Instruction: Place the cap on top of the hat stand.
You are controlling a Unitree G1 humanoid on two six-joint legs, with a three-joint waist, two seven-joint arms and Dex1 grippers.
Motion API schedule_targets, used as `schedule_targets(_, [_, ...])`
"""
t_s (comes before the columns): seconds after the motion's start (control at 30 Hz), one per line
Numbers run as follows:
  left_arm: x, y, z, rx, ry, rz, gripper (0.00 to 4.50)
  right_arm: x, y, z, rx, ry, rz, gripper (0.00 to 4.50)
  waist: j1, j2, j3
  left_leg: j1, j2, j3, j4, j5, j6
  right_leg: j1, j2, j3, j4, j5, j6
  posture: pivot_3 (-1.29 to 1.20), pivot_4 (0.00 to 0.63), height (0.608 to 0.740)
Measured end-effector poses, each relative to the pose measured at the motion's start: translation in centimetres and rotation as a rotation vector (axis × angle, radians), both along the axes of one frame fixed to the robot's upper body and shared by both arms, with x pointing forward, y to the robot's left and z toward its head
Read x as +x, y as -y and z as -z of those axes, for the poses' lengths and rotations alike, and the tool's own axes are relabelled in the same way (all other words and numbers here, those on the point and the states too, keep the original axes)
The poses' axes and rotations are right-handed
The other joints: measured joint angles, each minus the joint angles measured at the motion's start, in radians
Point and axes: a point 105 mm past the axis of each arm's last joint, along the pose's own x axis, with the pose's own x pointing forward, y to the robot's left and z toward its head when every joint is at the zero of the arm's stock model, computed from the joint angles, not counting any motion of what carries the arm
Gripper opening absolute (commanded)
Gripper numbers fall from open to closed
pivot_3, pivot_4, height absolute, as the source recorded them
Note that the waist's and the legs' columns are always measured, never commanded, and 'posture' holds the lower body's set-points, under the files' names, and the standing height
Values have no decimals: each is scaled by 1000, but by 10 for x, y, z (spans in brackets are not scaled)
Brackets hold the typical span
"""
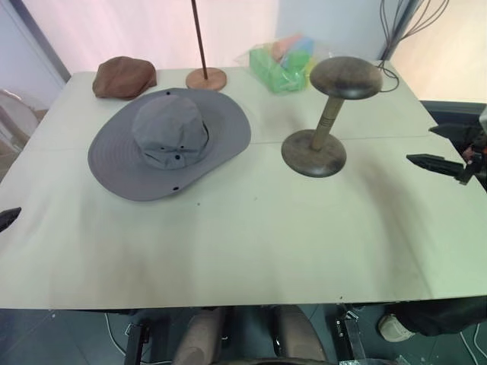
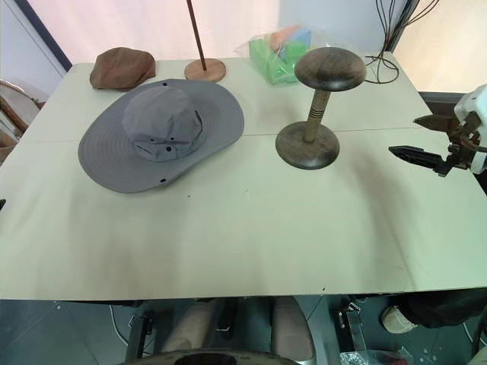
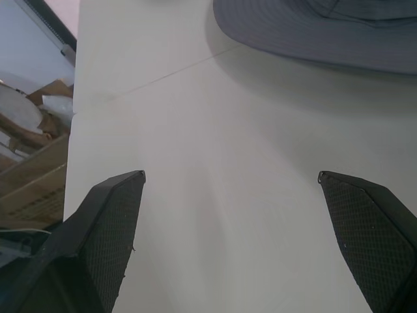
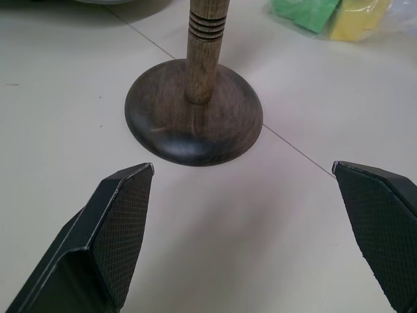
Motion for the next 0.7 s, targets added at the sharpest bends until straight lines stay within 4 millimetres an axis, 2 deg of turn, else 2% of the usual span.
schedule_targets(0.33, [1,4,-2,-4,1,25,4470,-1,0,1,9,-12,-4,4500,0,0,0,0,0,0,0,0,0,0,0,0,0,0,0,0,150,735])
schedule_targets(0.43, [6,14,-7,15,-10,83,4470,0,-1,1,17,-26,-13,4500,0,0,0,0,0,1,0,0,0,0,0,0,0,0,0,0,150,735])
schedule_targets(0.53, [18,34,-22,86,6,180,4470,1,-6,0,4,-32,-37,4500,1,0,0,0,0,1,0,0,0,0,0,0,0,0,0,0,150,735])
schedule_targets(0.57, [24,47,-28,137,4,243,4470,0,-11,-1,-6,-38,-61,4500,3,0,0,0,0,1,0,0,0,0,0,-1,0,0,-1,0,150,735])
schedule_targets(0.7, [40,107,-41,298,-1,520,4470,-12,-51,-8,-64,-65,-250,4500,3,0,0,-1,1,2,0,0,0,0,-1,-1,0,0,0,0,150,735])
